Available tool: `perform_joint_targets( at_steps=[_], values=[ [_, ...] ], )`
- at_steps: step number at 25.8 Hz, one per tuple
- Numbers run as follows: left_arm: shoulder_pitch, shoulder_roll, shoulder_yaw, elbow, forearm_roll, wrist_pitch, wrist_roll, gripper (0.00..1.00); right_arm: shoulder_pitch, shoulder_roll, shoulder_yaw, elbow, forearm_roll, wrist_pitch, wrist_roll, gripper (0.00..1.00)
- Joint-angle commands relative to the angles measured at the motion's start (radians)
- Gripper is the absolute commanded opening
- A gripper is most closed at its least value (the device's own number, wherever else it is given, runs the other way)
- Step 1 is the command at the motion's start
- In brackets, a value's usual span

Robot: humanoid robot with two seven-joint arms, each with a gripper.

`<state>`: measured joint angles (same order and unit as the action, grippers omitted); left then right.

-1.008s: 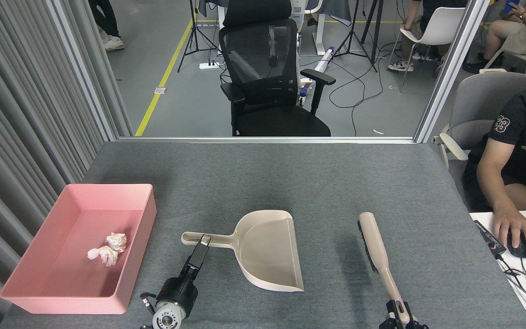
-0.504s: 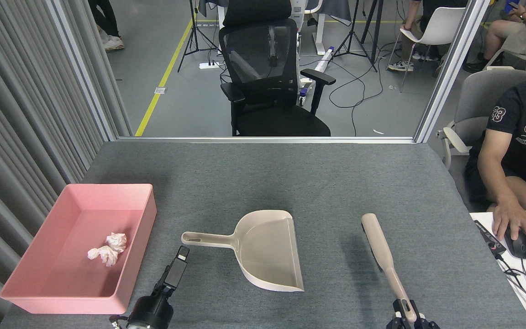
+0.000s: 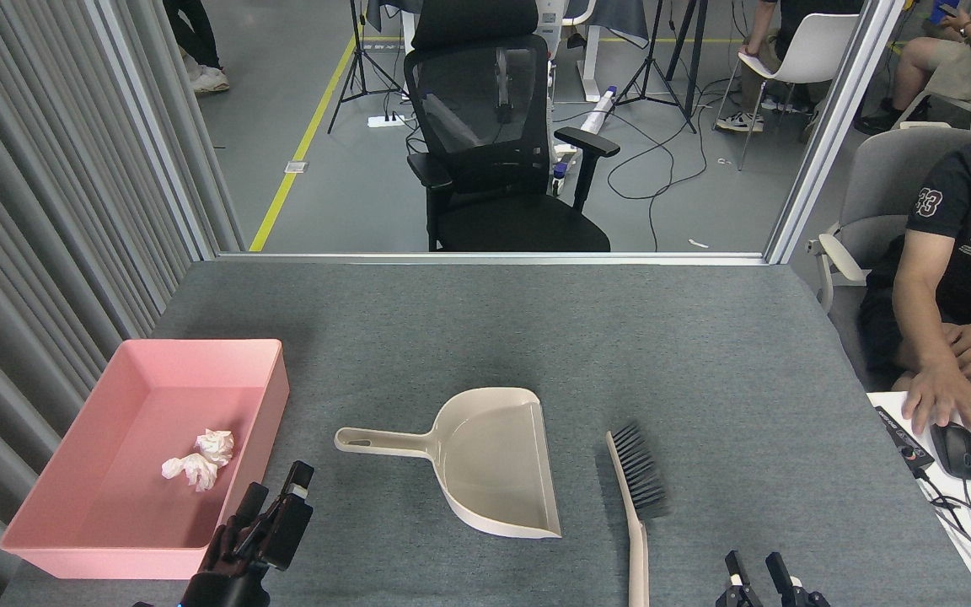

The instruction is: Sweep and dump garbage into bin

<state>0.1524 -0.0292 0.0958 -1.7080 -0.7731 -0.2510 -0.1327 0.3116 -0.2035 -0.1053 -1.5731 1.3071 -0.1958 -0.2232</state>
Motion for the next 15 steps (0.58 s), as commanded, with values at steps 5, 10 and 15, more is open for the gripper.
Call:
perform_joint_targets(
  at_steps=[5, 10, 15],
  values=[
    [-0.025, 0.031, 0.119, -0.016, -0.405, -0.022, 0.019, 0.99, -0.095, -0.004, -0.037, -0.021, -0.065, -0.007, 0.018, 0.83],
    [-0.034, 0.104, 0.167, -0.018, -0.505, -0.031, 0.059, 0.99, -0.201, 0.001, -0.034, -0.010, -0.065, -0.004, 0.022, 0.97],
    [-0.093, 0.109, 0.165, -0.019, -0.500, -0.031, 0.062, 0.99, -0.229, 0.004, -0.033, -0.004, -0.065, -0.010, 0.021, 0.98]
  ],
)
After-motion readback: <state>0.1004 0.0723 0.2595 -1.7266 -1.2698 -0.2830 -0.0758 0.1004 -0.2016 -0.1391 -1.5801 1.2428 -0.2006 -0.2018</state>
